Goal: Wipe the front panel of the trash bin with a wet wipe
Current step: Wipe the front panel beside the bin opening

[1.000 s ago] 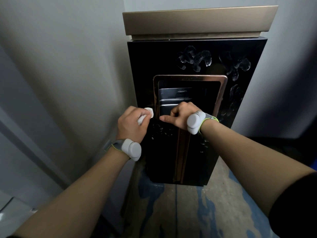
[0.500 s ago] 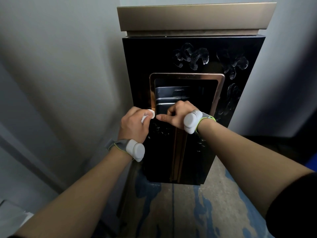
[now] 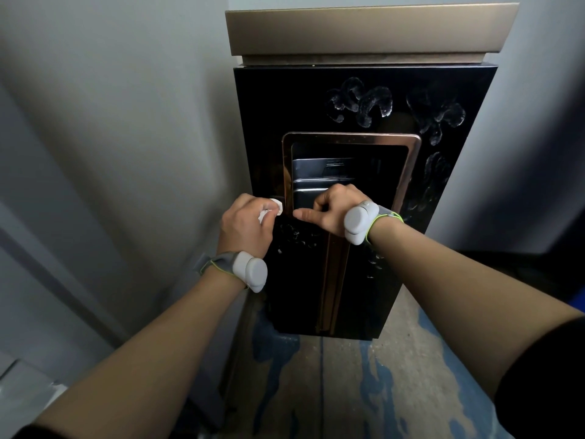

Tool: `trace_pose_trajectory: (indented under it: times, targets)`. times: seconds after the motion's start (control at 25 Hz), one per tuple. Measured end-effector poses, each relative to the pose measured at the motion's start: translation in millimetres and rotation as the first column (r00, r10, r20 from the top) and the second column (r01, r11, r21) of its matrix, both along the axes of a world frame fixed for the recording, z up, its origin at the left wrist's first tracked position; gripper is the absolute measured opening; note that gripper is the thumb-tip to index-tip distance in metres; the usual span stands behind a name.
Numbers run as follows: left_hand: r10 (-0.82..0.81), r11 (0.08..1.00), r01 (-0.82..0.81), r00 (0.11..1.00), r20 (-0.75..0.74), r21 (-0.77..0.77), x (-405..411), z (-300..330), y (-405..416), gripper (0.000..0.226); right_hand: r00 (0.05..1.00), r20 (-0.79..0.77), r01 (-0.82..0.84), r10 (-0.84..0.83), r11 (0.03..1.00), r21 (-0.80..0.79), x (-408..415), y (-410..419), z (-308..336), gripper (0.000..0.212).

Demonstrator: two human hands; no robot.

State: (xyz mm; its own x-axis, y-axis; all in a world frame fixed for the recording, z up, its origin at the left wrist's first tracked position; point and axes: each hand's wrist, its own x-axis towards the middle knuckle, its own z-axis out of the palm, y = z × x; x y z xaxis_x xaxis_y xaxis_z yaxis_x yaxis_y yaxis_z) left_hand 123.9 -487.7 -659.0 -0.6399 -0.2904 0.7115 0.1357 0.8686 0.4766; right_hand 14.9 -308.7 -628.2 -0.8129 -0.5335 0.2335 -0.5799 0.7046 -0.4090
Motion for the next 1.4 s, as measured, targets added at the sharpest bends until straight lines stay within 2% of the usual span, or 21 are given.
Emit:
trace_pose_trajectory:
  times: [0.68,0.92,1.2,1.4]
  targets:
    - [0.074,0.996,-0.075,0.997,0.015,0.040,14,2,-22,0.008,1.000,-0.003,-0.007,0.007,0.999,-0.037,3,0,0,0.060]
    - [-0.050,0.999,0.050,0.999,-0.008,0.011,15,-4,-6,0.004,1.000,-0.017,0.001,-0.002,1.000,-0.013,1,0,0,0.065]
    - [-0.087,0.996,0.087,0.996,-0.010,-0.015,4,-9,5,0.003,0.999,-0.047,0.002,0.000,0.999,0.038,-2,-1,-1,0.070]
    - [-0.089,0.996,0.089,0.996,0.014,-0.005,4,-8,7,0.008,1.000,-0.030,-0.001,0.003,0.999,0.039,-2,-1,0,0.065]
